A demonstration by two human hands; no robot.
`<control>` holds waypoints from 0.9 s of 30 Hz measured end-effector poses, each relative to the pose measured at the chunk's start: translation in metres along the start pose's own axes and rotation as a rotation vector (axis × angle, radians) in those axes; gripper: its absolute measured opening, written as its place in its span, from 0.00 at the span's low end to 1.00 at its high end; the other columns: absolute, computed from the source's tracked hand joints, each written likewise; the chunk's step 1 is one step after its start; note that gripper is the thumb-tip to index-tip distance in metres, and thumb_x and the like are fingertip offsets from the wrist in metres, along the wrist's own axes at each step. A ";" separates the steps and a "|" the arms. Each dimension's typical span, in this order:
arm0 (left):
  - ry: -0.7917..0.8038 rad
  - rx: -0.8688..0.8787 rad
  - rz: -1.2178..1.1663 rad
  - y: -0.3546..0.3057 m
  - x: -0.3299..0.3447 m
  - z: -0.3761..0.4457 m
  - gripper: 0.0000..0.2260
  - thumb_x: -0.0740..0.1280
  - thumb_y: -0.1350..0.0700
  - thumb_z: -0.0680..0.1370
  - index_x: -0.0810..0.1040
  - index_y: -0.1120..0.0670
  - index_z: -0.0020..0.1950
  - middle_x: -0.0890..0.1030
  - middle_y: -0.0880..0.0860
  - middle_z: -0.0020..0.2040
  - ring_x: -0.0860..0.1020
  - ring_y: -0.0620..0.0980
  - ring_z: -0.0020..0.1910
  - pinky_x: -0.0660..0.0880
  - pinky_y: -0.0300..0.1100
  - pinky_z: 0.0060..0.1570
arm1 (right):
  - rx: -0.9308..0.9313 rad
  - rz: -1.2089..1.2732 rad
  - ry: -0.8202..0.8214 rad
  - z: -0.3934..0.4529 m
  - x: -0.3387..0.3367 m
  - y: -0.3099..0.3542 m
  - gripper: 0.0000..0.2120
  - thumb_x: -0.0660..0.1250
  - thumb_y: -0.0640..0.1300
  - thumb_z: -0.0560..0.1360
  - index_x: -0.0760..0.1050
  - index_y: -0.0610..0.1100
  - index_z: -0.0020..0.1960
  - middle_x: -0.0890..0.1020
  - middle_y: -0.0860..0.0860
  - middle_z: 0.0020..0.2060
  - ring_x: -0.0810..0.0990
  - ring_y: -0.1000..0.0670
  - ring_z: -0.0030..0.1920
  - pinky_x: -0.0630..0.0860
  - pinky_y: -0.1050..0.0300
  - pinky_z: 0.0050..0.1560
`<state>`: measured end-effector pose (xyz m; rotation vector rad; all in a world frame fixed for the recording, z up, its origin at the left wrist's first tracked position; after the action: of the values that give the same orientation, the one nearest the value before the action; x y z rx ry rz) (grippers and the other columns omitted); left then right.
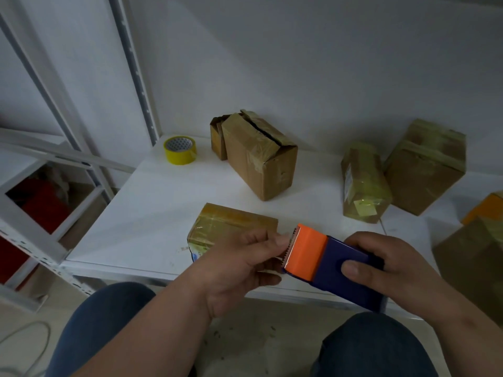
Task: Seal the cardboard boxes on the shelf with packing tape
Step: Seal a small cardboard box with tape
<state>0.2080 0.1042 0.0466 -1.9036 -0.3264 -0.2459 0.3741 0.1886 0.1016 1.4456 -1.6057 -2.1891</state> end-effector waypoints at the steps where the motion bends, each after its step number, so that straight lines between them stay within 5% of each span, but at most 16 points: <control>1: 0.001 -0.011 -0.036 0.002 0.000 -0.001 0.06 0.72 0.50 0.68 0.83 0.52 0.39 0.81 0.55 0.43 0.77 0.51 0.44 0.75 0.44 0.47 | -0.003 0.018 0.007 0.000 0.002 0.001 0.28 0.63 0.78 0.59 0.77 0.56 0.42 0.82 0.53 0.35 0.80 0.53 0.34 0.72 0.66 0.32; 8: -0.069 -0.048 -0.078 0.005 -0.008 -0.003 0.09 0.64 0.56 0.79 0.82 0.56 0.44 0.81 0.56 0.43 0.78 0.51 0.42 0.76 0.45 0.44 | 0.014 0.056 0.027 0.001 0.012 0.000 0.18 0.66 0.68 0.61 0.77 0.57 0.42 0.83 0.52 0.37 0.81 0.54 0.34 0.72 0.69 0.33; 12: -0.069 -0.088 -0.158 0.004 -0.011 -0.004 0.22 0.58 0.45 0.81 0.84 0.54 0.37 0.81 0.56 0.41 0.79 0.52 0.41 0.76 0.47 0.44 | 0.018 0.032 0.023 0.004 0.012 0.000 0.20 0.65 0.70 0.61 0.77 0.57 0.42 0.83 0.51 0.37 0.80 0.54 0.34 0.72 0.68 0.32; 14: -0.090 -0.071 -0.107 0.001 -0.014 -0.004 0.20 0.63 0.40 0.75 0.83 0.54 0.40 0.82 0.55 0.42 0.79 0.52 0.42 0.77 0.48 0.45 | 0.023 0.010 0.034 0.005 0.012 0.000 0.20 0.65 0.70 0.61 0.77 0.56 0.42 0.83 0.53 0.37 0.81 0.55 0.34 0.72 0.68 0.32; 17: -0.144 -0.029 0.069 -0.002 -0.018 -0.004 0.12 0.72 0.47 0.71 0.81 0.55 0.45 0.82 0.56 0.43 0.79 0.52 0.44 0.78 0.46 0.48 | 0.015 -0.053 0.053 0.007 0.014 0.004 0.25 0.64 0.73 0.61 0.78 0.53 0.43 0.83 0.55 0.37 0.81 0.55 0.35 0.72 0.69 0.33; 20: -0.271 0.000 0.180 -0.005 -0.027 -0.003 0.05 0.67 0.60 0.78 0.80 0.58 0.44 0.81 0.56 0.40 0.78 0.52 0.41 0.79 0.43 0.44 | 0.020 -0.100 0.067 0.009 0.017 0.010 0.23 0.64 0.71 0.62 0.77 0.53 0.44 0.82 0.59 0.38 0.81 0.57 0.36 0.74 0.68 0.33; 27: -0.448 0.202 0.447 -0.045 -0.041 -0.014 0.08 0.66 0.59 0.80 0.83 0.57 0.43 0.83 0.56 0.35 0.80 0.48 0.34 0.81 0.40 0.38 | 0.027 -0.104 0.103 0.015 0.022 0.023 0.18 0.68 0.64 0.63 0.75 0.54 0.46 0.81 0.65 0.39 0.80 0.61 0.37 0.73 0.68 0.33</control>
<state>0.1542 0.1020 0.0781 -1.7630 -0.2031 0.5006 0.3414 0.1770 0.1057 1.6561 -1.5670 -2.1142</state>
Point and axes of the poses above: each hand's wrist, its own z-axis towards the middle knuckle, its own x-axis out of the palm, y = z × x, the point moved 8 cm from there along z, towards the middle knuckle
